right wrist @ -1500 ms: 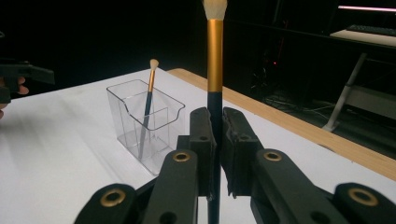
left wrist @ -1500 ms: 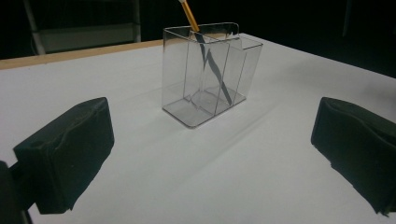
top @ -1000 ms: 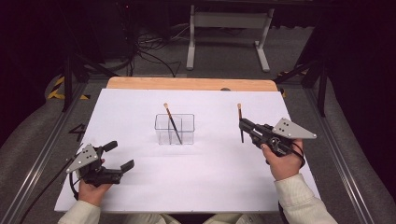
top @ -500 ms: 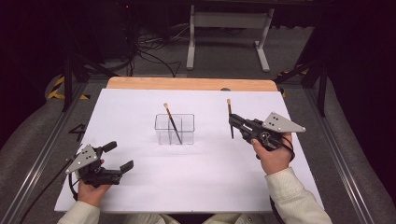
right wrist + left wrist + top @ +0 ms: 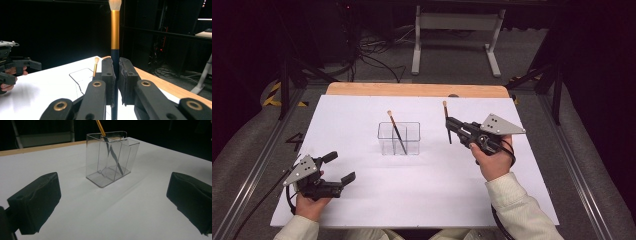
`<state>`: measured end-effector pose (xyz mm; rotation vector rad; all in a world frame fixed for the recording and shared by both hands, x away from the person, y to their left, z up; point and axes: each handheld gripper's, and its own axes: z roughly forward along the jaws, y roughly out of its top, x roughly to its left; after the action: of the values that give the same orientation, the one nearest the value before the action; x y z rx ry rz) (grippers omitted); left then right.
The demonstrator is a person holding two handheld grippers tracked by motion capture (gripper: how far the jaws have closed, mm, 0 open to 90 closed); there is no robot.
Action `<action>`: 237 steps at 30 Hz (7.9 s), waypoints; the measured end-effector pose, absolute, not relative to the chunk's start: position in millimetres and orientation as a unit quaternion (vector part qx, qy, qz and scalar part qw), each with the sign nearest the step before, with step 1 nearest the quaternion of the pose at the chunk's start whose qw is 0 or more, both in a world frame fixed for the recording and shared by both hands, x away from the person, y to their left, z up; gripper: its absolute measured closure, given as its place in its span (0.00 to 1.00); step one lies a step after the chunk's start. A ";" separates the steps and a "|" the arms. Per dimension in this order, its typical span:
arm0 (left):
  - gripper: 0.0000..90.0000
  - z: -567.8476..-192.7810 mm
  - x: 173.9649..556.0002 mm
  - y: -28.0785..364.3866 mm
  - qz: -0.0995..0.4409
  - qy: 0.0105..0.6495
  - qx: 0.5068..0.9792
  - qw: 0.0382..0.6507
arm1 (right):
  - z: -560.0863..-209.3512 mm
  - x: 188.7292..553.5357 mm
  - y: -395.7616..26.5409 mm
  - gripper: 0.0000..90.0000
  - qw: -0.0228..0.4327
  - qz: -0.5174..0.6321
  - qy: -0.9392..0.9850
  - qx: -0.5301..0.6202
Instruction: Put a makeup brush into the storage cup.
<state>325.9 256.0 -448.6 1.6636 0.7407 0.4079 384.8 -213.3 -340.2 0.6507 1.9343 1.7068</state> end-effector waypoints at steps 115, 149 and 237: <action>0.00 -447.9 325.7 256.4 0.171 0.314 0.714 0.602 | -383.0 462.2 -87.8 0.93 0.152 0.642 0.704 0.265; 0.00 -447.6 325.8 256.1 0.171 0.312 0.716 0.601 | -402.0 462.3 -89.1 0.93 0.144 0.622 0.717 0.280; 0.00 -447.4 327.6 254.6 0.175 0.317 0.718 0.595 | -402.9 352.5 -316.9 0.19 0.273 0.574 0.693 0.339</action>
<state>327.6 254.6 -447.4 1.6682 0.7354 0.4062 352.5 -316.9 -402.9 0.9131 1.8657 1.5436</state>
